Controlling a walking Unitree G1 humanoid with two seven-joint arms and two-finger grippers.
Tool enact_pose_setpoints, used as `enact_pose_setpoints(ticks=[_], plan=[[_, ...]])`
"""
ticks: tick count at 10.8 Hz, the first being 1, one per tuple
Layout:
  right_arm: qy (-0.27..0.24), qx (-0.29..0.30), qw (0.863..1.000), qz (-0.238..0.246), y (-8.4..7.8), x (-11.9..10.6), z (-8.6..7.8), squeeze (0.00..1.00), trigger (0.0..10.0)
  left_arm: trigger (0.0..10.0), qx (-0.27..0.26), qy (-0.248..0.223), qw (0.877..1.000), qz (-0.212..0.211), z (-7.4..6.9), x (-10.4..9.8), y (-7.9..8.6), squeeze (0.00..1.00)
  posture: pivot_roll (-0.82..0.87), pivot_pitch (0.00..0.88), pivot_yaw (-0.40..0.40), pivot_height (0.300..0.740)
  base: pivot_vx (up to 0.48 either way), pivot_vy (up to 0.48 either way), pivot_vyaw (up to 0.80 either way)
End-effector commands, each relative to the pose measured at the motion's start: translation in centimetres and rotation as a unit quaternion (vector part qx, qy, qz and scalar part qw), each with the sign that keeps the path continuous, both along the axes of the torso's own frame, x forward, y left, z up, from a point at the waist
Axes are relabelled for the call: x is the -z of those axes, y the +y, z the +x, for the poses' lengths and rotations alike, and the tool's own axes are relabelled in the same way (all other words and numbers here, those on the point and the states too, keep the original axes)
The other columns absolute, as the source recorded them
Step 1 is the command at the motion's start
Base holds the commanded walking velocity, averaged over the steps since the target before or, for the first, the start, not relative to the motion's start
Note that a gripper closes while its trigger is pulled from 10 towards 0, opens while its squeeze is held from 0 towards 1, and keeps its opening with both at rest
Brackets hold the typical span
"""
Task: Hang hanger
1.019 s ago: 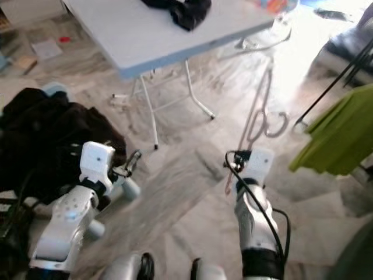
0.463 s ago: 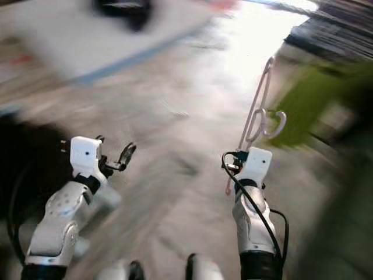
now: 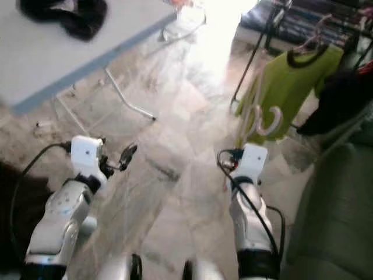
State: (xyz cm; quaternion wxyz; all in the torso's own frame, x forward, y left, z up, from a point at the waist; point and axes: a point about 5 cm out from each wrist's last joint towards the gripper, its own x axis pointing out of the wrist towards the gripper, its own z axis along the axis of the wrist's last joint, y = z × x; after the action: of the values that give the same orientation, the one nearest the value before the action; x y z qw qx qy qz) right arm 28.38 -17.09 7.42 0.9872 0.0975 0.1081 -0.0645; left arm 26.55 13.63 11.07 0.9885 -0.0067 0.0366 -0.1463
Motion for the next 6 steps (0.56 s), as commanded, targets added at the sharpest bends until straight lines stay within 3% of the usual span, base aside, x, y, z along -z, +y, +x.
enact_pose_setpoints(ticks=[1,6], plan=[[0.003,0.023,1.000,-0.014,-1.31,0.06,-0.38,0.00,10.0,10.0,0.012,0.002,1.000,-0.004,-0.10,0.00,-0.64,0.00,-0.03,0.117,-0.034,0.740,0.379,0.292,0.00],[0.005,0.025,1.000,-0.014,-1.22,0.07,-0.08,0.00,10.0,10.0,0.012,0.011,1.000,-0.006,0.21,-0.06,-0.77,0.00,-0.03,0.116,-0.033,0.740,0.341,0.334,0.00]])
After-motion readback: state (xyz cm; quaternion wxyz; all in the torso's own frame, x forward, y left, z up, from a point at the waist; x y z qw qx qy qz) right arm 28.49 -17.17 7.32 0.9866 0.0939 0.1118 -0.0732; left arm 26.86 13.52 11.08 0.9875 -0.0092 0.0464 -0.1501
